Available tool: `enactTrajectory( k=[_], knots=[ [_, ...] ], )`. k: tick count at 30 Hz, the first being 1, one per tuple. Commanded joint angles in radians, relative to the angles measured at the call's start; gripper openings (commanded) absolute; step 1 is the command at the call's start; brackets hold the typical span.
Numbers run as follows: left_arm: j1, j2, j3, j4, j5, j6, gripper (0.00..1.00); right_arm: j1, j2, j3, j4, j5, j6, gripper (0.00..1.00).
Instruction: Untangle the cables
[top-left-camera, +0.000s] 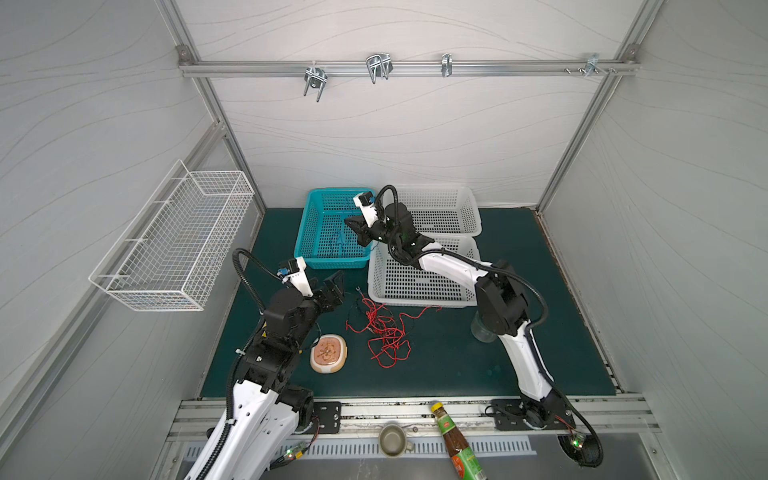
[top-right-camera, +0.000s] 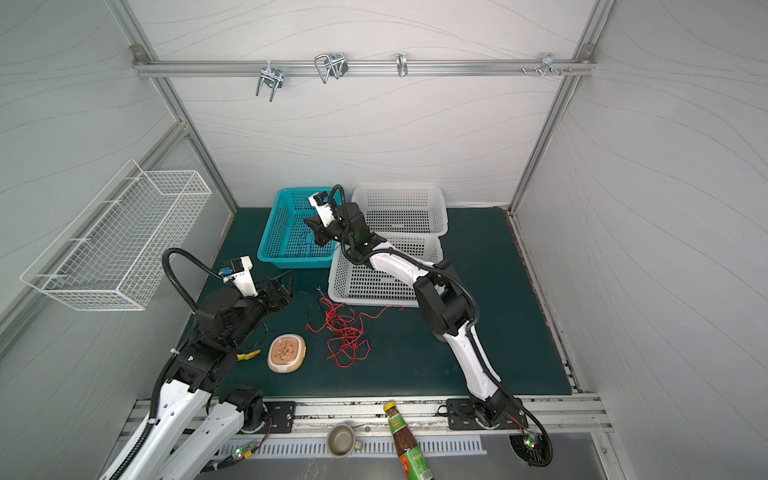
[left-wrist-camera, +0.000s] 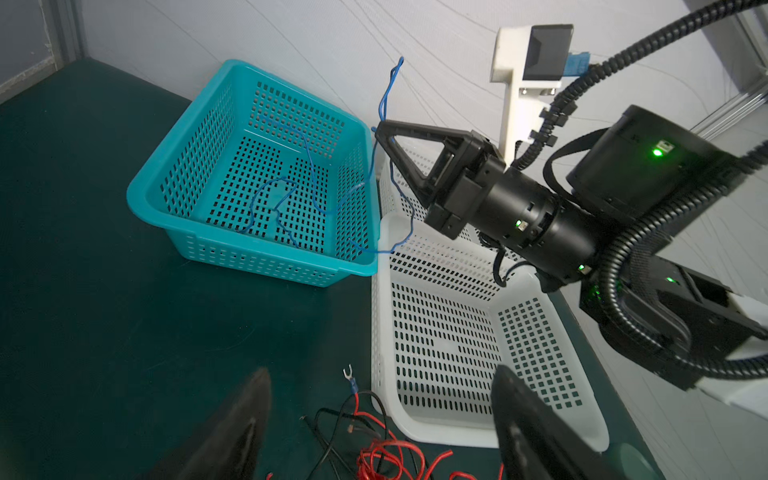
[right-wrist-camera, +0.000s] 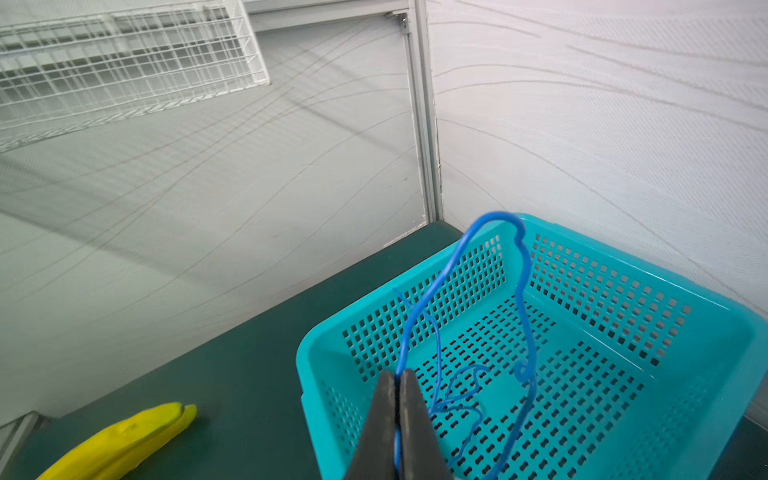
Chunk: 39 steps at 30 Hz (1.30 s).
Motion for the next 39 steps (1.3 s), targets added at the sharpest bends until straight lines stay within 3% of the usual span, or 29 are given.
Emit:
enactTrajectory(
  k=[1, 5, 21, 30, 39],
  knots=[
    [0.000, 0.008, -0.007, 0.032, -0.009, -0.010, 0.84, 0.000, 0.073, 0.127, 0.009, -0.044, 0.019, 0.01],
    [0.000, 0.025, -0.020, 0.046, 0.005, -0.022, 0.84, 0.001, 0.145, 0.211, -0.044, -0.058, 0.019, 0.03],
    [0.000, 0.056, -0.022, 0.047, 0.010, -0.024, 0.84, -0.003, 0.192, 0.202, -0.068, -0.076, 0.048, 0.23],
    [0.000, 0.085, -0.002, 0.016, 0.014, -0.025, 0.84, -0.006, 0.032, 0.048, -0.045, -0.102, 0.035, 0.33],
    [0.001, 0.167, 0.019, -0.002, 0.051, -0.046, 0.82, 0.007, -0.233, -0.230, -0.070, -0.091, -0.022, 0.38]
  ],
)
